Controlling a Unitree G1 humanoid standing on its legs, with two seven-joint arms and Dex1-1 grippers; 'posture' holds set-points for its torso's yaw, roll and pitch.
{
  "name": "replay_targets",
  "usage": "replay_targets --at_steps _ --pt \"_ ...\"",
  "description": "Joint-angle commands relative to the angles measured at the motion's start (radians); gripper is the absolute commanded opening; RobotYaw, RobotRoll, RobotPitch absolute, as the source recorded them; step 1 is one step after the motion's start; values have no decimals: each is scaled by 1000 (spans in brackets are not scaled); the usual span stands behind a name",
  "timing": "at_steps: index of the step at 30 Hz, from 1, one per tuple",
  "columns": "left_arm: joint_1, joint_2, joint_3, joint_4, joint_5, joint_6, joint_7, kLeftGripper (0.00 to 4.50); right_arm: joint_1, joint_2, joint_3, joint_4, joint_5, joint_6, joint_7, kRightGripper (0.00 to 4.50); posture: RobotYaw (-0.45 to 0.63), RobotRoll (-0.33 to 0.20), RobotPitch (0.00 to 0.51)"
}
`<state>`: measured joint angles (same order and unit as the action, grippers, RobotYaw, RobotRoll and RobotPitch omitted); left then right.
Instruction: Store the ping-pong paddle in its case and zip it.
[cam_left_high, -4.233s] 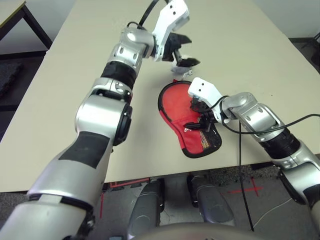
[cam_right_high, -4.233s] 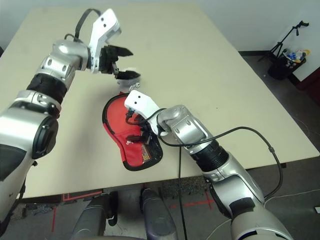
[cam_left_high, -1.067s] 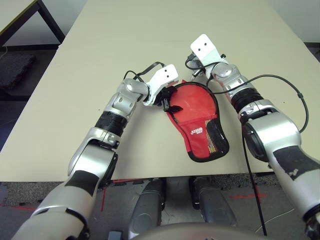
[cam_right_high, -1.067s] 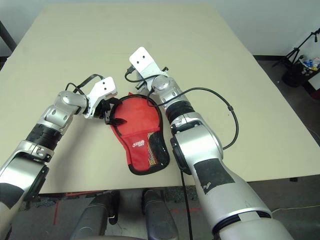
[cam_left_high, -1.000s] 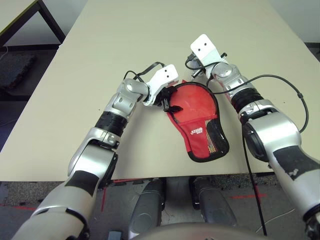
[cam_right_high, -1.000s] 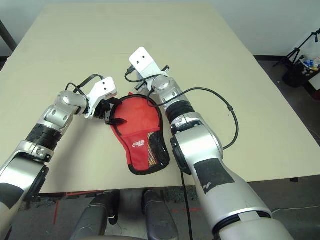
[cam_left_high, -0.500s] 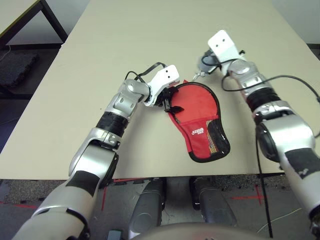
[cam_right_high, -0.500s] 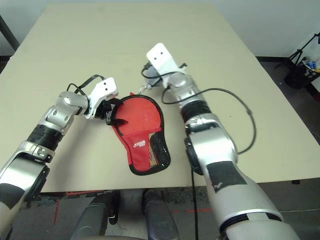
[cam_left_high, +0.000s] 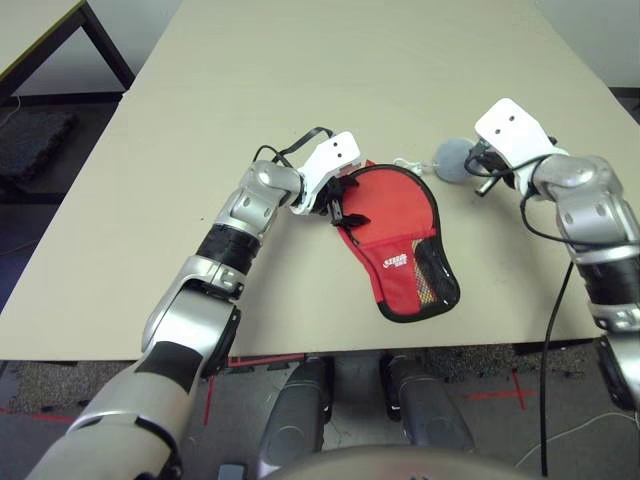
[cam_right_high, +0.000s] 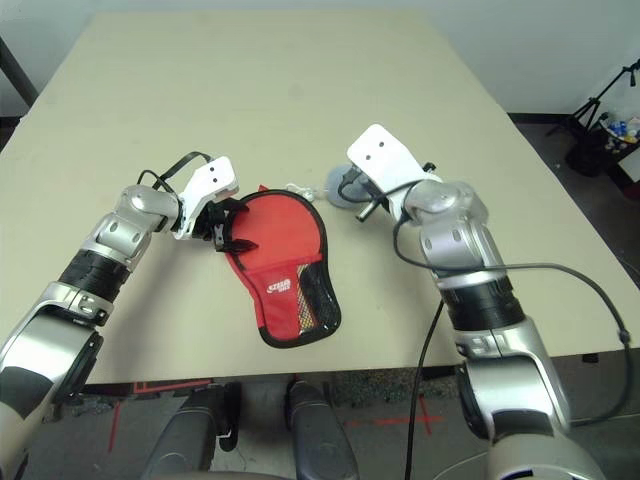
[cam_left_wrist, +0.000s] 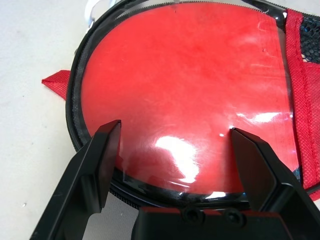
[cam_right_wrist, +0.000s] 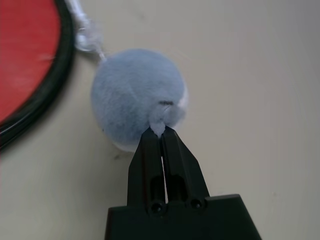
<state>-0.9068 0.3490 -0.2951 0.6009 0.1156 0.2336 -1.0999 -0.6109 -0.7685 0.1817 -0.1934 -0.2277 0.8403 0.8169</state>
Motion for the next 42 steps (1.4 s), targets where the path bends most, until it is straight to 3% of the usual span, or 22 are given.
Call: replay_targets --at_steps 1,14,22,29,42 --pt "19 -8 -37 37 14 2 -15 4500 50 -81 -7 -110 35 86 63 22 -135 0 201" --pt "2 -14 -35 74 18 -19 -23 4500 155 -428 -19 -223 166 163 260 22 -159 0 209" --pt "-7 -26 -35 93 18 -27 -22 4500 167 -661 -36 -379 381 279 480 22 -173 0 211" --pt "-20 -31 -34 120 21 -45 -23 4500 347 -870 -169 -509 562 311 604 22 -191 0 212" --pt "-40 -44 -32 164 26 -73 -25 4500 675 -906 -464 -666 687 413 659 22 -210 0 211"
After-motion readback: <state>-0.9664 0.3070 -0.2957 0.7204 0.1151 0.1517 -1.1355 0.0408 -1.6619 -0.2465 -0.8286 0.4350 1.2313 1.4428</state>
